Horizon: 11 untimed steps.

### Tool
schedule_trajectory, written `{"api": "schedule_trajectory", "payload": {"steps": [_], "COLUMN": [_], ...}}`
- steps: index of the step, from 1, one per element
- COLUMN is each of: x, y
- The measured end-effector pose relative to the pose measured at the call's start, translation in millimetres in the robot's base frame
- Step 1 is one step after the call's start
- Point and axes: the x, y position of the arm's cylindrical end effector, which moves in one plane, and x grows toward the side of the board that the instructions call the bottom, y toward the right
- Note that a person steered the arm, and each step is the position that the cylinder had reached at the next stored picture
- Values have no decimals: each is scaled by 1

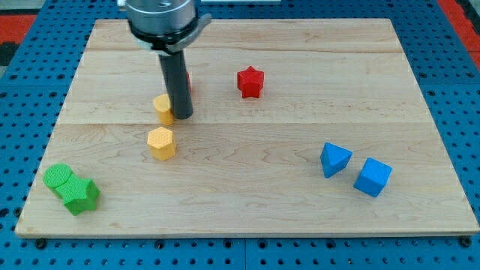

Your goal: Move the cube along with the triangle towards the red star

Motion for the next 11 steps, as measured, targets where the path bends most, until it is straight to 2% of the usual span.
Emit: {"api": "schedule_trajectory", "payload": {"steps": [1,3,4,5,7,9,11], "x": [-2,8,83,140,113,88,101], "y": [34,297,351,342,240,193,124]}}
